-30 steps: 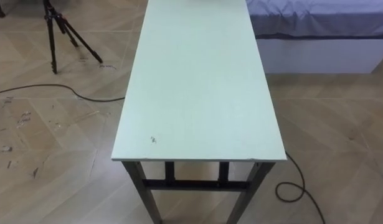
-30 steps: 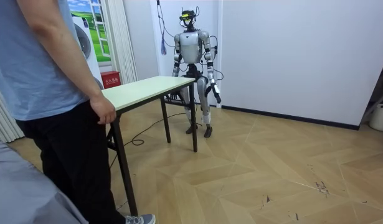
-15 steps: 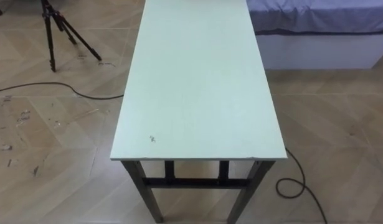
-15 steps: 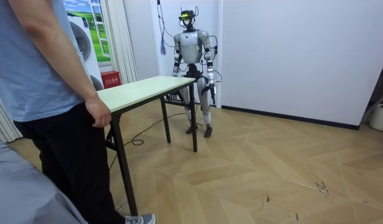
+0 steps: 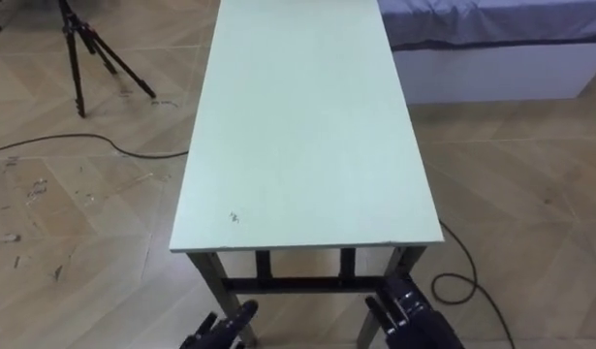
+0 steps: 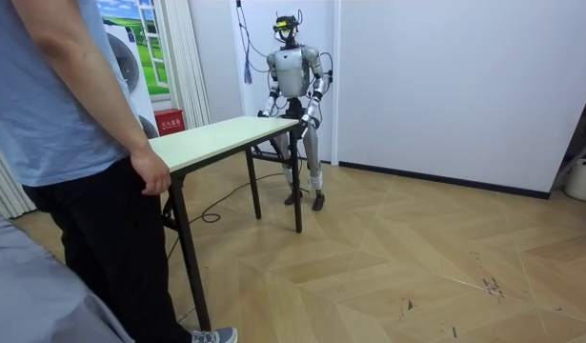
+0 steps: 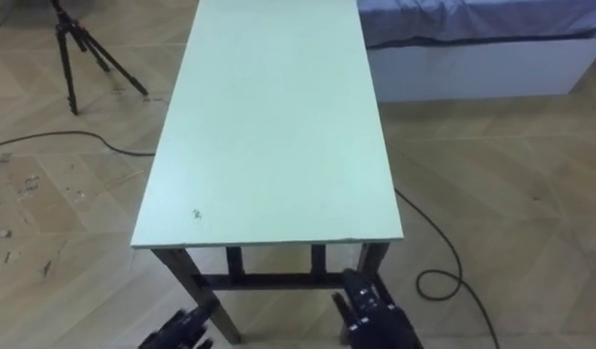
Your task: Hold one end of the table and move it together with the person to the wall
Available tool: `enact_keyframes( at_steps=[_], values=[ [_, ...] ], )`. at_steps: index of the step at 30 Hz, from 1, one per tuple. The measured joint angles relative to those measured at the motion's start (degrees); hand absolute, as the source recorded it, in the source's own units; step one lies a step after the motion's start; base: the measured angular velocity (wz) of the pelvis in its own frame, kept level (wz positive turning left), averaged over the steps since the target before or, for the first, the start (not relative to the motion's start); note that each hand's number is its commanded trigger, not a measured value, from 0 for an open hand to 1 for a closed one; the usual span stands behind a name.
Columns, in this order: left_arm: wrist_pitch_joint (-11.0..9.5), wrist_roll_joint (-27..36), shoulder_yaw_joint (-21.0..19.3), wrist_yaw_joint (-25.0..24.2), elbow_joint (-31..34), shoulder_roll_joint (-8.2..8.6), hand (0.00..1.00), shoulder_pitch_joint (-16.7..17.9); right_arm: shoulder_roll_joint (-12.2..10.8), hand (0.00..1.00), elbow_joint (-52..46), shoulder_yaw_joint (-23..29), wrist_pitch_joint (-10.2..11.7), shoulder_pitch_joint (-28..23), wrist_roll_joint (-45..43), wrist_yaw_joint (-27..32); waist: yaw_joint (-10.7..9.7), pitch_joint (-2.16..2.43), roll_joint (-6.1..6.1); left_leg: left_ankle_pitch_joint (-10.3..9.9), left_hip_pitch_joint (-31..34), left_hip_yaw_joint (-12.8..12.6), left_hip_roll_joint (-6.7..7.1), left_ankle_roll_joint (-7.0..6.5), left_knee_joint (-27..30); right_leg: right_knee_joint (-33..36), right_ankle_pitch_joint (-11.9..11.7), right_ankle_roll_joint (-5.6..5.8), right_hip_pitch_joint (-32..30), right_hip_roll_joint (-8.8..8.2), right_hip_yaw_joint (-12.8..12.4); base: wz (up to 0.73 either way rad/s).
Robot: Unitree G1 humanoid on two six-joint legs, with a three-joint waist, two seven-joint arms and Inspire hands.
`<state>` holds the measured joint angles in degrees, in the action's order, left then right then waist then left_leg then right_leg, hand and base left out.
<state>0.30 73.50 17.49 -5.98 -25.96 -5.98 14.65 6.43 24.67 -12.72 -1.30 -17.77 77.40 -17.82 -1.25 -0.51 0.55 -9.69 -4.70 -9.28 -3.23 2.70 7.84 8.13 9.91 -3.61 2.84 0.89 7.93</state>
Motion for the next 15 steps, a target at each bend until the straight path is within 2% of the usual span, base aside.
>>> enact_keyframes(
  at_steps=[4,6,9,15],
  values=[
    [0.1,1.4,2.3,-1.2,5.9,-0.17,0.00,-1.2,0.8,0.00,-4.3,-3.9,0.1,2.1,3.6,-0.3,0.1,-0.17,-0.22,0.0,-0.9,-0.2,-0.04,0.00,-0.1,0.6,0.0,0.00,0.1,0.07,-0.8,-0.11],
    [0.3,2.7,3.2,-1.2,9.7,-0.83,0.00,-1.2,0.9,0.00,-7.8,-4.8,0.1,3.0,3.8,-0.3,0.0,-0.25,-0.35,0.0,-0.9,-0.3,-0.03,0.00,-0.1,0.6,0.0,0.00,0.1,0.09,-1.2,-0.03],
    [0.6,3.1,3.1,-1.2,14.4,-1.39,0.00,-1.5,0.7,0.00,-8.9,-6.0,0.0,4.1,3.8,0.5,0.0,-0.38,-0.56,0.0,-0.9,-0.3,-0.02,0.00,-0.1,0.6,0.0,0.00,0.1,0.10,-1.0,0.00],
    [0.8,2.3,2.9,-1.1,14.3,-2.83,0.00,-2.1,1.3,0.00,-8.9,-6.5,0.0,5.4,3.0,1.9,0.1,-0.47,-0.55,0.0,-0.8,0.1,-0.03,0.00,-0.1,0.6,0.0,0.00,0.0,0.12,-0.7,0.01]
  ],
)
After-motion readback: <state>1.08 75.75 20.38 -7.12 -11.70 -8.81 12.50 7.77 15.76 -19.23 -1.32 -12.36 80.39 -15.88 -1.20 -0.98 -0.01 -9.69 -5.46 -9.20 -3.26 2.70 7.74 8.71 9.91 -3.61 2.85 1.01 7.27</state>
